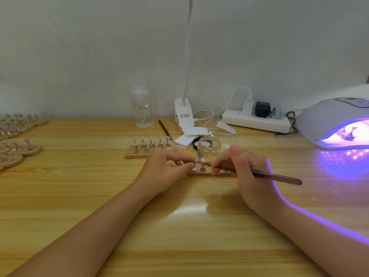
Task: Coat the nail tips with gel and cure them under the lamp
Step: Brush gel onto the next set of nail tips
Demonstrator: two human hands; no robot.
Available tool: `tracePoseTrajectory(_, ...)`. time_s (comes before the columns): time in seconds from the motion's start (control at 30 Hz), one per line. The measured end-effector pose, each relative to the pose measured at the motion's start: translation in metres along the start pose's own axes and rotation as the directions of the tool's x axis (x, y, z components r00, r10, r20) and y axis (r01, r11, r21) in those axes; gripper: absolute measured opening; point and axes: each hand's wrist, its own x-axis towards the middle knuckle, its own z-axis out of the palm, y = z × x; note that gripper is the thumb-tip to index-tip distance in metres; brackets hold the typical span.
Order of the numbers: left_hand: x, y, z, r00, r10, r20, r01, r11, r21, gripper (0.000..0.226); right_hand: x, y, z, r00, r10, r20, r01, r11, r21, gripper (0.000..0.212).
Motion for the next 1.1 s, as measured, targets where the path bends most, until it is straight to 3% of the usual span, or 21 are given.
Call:
tracePoseTrajectory(0.1, -0.0003, 0.0002, -0.0001, 1.0, 0.009, 0.006, -0.009, 1.0, 0.002, 0.018, 0.003, 0.0006, 0.001, 0.999, -0.015, 0.035, 0.019, 0.993, -0.115, 0.043)
tracePoseTrajectory(0.3, -0.0004, 0.0001, 0.0003, 1.0, 0.017, -0.002, -0.017, 1.0, -0.01, 0.019, -0.0003, 0.0001, 0.0, 1.0, -0.007, -0.022, 0.008, 0.999, 0.045, 0.044)
tracePoseTrajectory(0.43, 0.0004, 0.0009, 0.0, 1.0, 0.029, 0.004, -0.029, 1.0, -0.002, 0.017, 0.0028, -0.0003, -0.0004, 0.999, -0.038, -0.003, 0.038, 0.992, -0.122, 0.04)
tracePoseTrajectory(0.63, -0.0005, 0.0006, -0.0004, 0.999, 0.036, 0.0, -0.036, 0.999, -0.019, 0.02, -0.0007, 0.0002, -0.0002, 1.0, 0.015, -0.017, -0.014, 0.998, 0.065, 0.044)
tracePoseTrajectory(0.73, -0.0004, 0.0, -0.0005, 1.0, 0.027, 0.001, -0.027, 0.999, -0.023, 0.015, 0.0018, -0.0011, -0.0002, 0.998, -0.058, -0.021, 0.058, 0.998, -0.04, 0.041)
tracePoseTrajectory(0.83, 0.0006, 0.0005, -0.0002, 1.0, 0.028, -0.001, -0.028, 0.999, -0.022, 0.014, 0.0035, -0.0007, 0.0004, 1.0, -0.022, 0.017, 0.024, 0.993, -0.117, 0.04)
tracePoseTrajectory(0.97, 0.0004, 0.0016, 0.0, 1.0, 0.031, -0.002, -0.031, 0.999, -0.022, 0.017, -0.0001, 0.0012, -0.0003, 0.999, 0.042, 0.01, -0.042, 0.998, 0.036, 0.042)
tracePoseTrajectory(1.1, -0.0003, 0.0026, -0.0009, 0.999, 0.03, -0.024, -0.031, 0.999, -0.026, 0.019, -0.0001, -0.0007, -0.0002, 0.999, 0.006, -0.04, -0.003, 0.997, 0.075, 0.044)
